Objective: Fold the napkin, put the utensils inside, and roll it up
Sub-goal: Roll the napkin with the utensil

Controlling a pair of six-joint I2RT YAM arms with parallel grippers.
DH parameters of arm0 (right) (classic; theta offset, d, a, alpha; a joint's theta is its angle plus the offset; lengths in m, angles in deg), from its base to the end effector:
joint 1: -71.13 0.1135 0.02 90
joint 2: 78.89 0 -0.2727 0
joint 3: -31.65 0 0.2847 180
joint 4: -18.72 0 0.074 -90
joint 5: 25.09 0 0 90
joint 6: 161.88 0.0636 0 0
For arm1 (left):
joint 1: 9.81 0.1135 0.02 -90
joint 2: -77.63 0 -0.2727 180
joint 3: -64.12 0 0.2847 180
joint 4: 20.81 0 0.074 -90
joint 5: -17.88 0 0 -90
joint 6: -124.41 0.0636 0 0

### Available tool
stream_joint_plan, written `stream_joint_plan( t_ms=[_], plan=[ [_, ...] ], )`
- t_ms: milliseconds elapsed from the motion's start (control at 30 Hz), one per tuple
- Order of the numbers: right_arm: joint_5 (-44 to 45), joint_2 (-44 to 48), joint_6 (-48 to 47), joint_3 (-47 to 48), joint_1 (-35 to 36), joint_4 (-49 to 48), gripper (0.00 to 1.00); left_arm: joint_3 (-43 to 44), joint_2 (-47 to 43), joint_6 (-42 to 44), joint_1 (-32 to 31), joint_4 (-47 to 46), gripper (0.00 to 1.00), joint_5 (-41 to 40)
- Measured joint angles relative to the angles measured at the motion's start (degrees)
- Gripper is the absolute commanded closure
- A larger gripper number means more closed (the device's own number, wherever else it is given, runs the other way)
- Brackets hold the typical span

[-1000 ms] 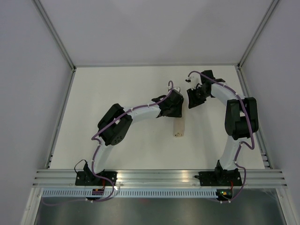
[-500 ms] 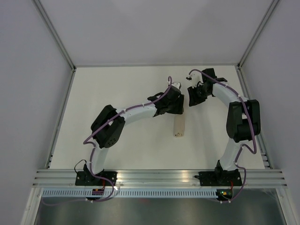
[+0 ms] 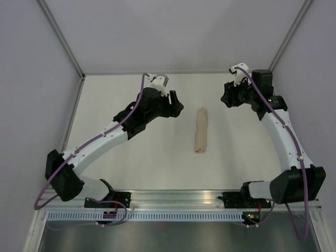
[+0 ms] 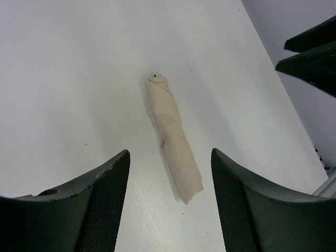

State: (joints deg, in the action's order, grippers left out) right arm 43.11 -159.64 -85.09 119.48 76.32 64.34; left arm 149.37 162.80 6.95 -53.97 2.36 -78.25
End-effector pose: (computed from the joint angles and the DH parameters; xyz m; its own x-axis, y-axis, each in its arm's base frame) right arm 0.3591 0.0563 0.3348 -0.5188 -0.2602 -0.8144 -0.5052 0.8618 0.0465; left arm 0.2974 -0.2794 0.3318 -0.5366 -0.1180 -0.8356 0.4224 0.8196 -0.3870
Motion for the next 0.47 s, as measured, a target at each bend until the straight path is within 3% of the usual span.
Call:
stream_joint_plan(
  t_ms=[233, 467],
  plan=[
    [2.12, 16.55, 1.51, -2.25, -0.48, -0.92, 0.38, -9.14, -19.08, 2.71, 1.68, 2.84, 0.30, -1.77],
    [4.22, 21.44, 2.73, -6.84, -0.48, -1.38, 0.35, -11.67, -22.97, 3.74, 1.84, 5.46, 0.29, -2.82]
  ],
)
